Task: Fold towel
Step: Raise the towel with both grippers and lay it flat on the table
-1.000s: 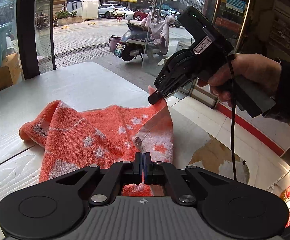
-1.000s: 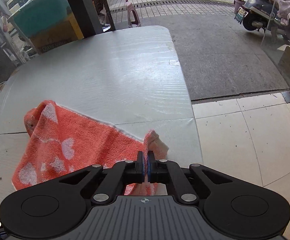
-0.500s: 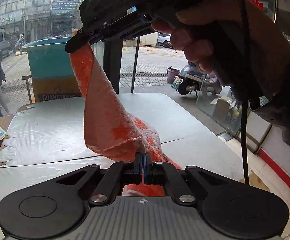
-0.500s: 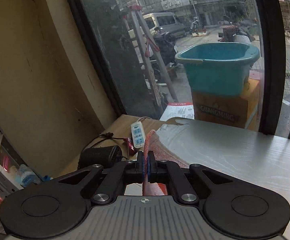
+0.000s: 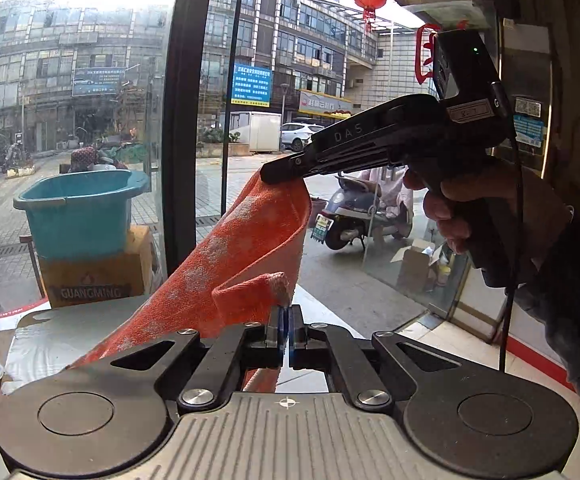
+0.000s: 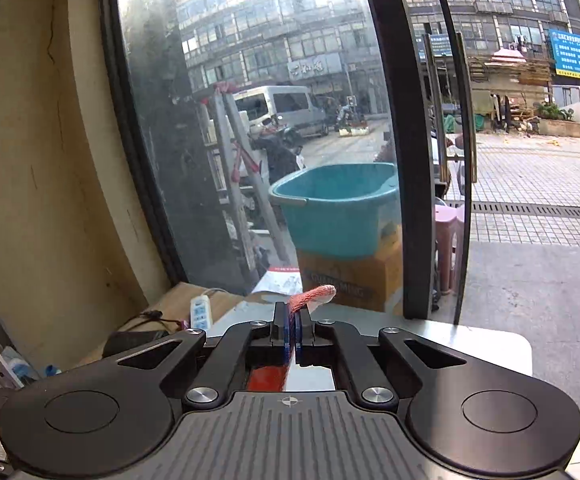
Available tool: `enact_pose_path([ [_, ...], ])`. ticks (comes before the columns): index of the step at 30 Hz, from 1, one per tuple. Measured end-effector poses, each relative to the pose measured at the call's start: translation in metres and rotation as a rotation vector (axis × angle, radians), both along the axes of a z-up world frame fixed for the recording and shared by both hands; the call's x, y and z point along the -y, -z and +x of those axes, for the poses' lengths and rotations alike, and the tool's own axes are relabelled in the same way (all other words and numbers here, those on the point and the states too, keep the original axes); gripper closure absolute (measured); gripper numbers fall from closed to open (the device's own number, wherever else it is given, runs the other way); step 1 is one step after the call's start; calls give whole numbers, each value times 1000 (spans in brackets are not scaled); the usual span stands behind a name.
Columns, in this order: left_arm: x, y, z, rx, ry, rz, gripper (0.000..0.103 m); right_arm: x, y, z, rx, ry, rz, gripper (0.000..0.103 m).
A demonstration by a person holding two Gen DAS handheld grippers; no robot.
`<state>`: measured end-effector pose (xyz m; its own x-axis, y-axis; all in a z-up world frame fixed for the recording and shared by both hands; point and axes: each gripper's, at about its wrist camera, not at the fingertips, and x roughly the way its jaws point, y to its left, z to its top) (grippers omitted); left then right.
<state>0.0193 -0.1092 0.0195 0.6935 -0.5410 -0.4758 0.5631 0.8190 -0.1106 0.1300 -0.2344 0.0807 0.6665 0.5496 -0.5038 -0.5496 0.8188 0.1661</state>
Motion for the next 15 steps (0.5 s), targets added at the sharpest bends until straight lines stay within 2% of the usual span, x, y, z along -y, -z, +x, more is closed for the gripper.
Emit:
enact_pose_path([
  [2,26,33,15,-102,59,20,100,12,49,14,-98,24,-140,100],
  [4,47,64,26,-185,99,47,99,22,84,26,-181,56,-227,100],
  [5,55,77,29,-216,107,72,99,26,100,32,-216,79,-262,96],
  [6,63,90,31,-242,114,96,99,30,116,37,-246,113,-303,88],
  [8,66,98,27,-235,118,128,93,39,139,43,-264,172,-374,77],
  [10,60,100,21,-205,101,148,87,47,154,45,-259,213,-427,75],
  [12,45,96,21,-175,37,156,78,47,159,43,-260,234,-414,75],
  [15,5,94,32,-162,-93,164,77,41,164,34,-262,174,-391,75],
])
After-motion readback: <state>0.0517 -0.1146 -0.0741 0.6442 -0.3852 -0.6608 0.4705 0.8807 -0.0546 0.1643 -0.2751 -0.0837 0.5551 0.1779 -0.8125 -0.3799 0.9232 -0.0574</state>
